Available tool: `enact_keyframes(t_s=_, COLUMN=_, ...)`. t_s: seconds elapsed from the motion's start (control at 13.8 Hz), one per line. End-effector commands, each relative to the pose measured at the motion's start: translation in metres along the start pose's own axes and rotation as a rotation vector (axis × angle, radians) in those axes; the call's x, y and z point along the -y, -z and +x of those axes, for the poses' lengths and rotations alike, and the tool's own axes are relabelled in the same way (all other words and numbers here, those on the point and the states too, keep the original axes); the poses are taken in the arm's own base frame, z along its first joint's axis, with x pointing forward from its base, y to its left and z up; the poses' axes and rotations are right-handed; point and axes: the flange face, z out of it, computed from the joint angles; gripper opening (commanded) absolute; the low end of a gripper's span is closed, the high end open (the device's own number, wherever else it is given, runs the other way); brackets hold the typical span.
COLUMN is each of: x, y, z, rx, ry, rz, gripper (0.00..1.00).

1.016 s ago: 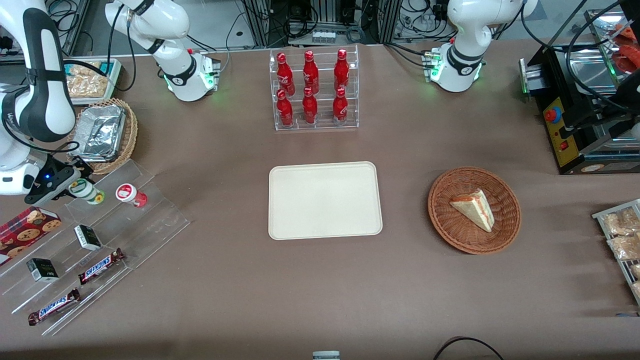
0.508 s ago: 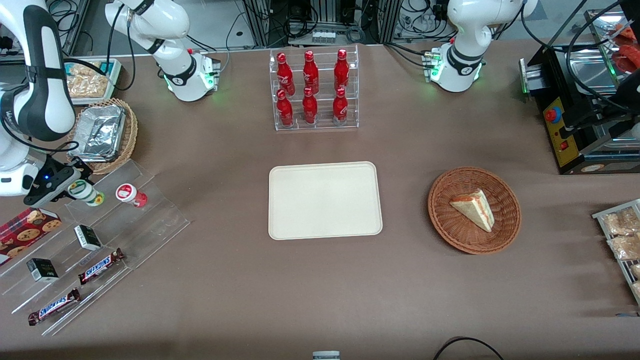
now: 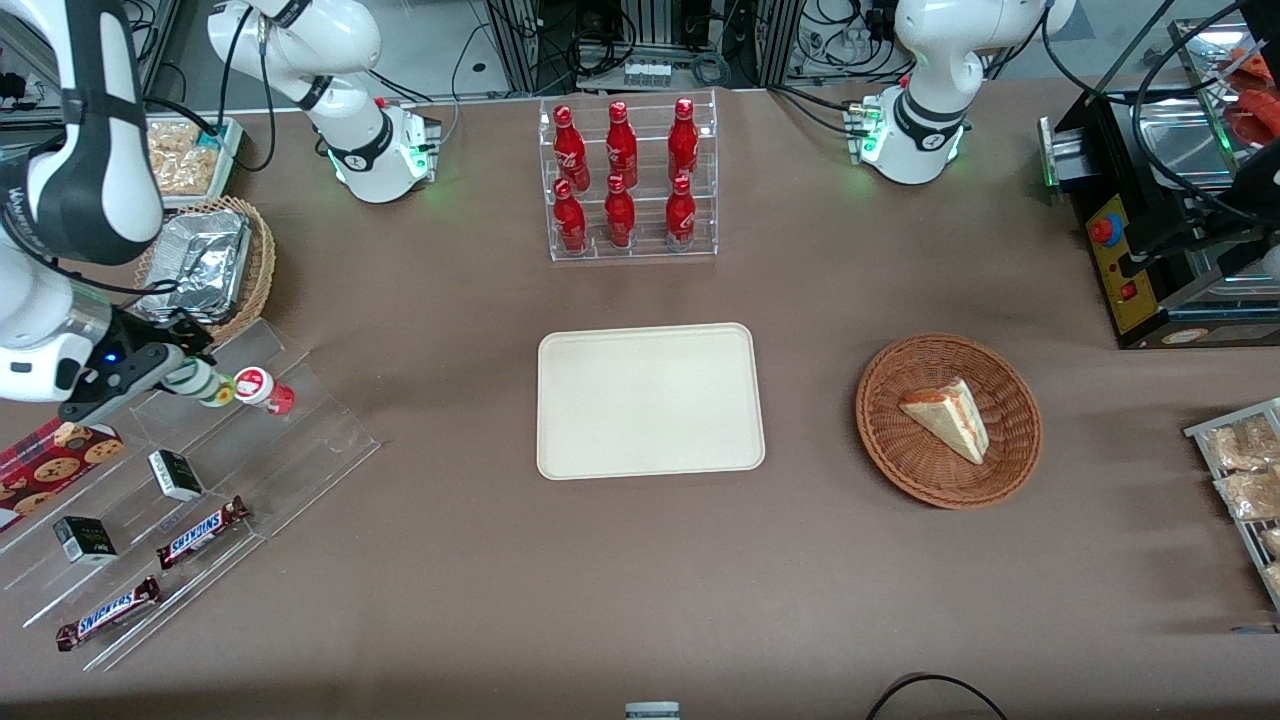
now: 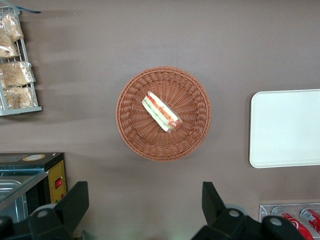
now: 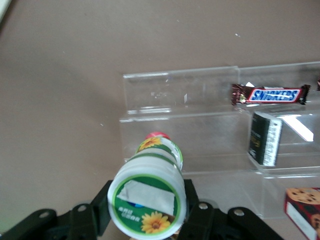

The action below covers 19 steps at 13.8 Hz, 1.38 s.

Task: Place green gum on tray
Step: 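Carry the held gum container over to the cream tray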

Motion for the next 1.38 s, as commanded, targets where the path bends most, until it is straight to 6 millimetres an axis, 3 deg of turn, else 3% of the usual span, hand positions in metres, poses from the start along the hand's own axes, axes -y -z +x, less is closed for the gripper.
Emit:
enact_keyframes(t_s=0.0, x=0.029, y=0.005, z=0.029, rx=0.025, ry=-0.060, rz=0.007, gripper=0.00)
enact_keyframes(t_s=0.44, x=0.142, y=-0.007, z=0.114, rx=0.039, ry=-0.224, rz=-0.004, gripper=0.00)
enact_keyframes(t_s=0.8, x=0.232, y=-0.031, z=0.206, rx=0.038, ry=-0.370, rz=0.009, gripper=0.00)
enact_keyframes(t_s=1.02, x=0.286, y=-0.067, z=0.253, rx=0.024, ry=-0.471, rz=0.030, gripper=0.00)
enact_keyframes(t_s=1.31, x=0.360, y=-0.119, z=0.297, rx=-0.040, ry=-0.615, rz=0.036, gripper=0.00)
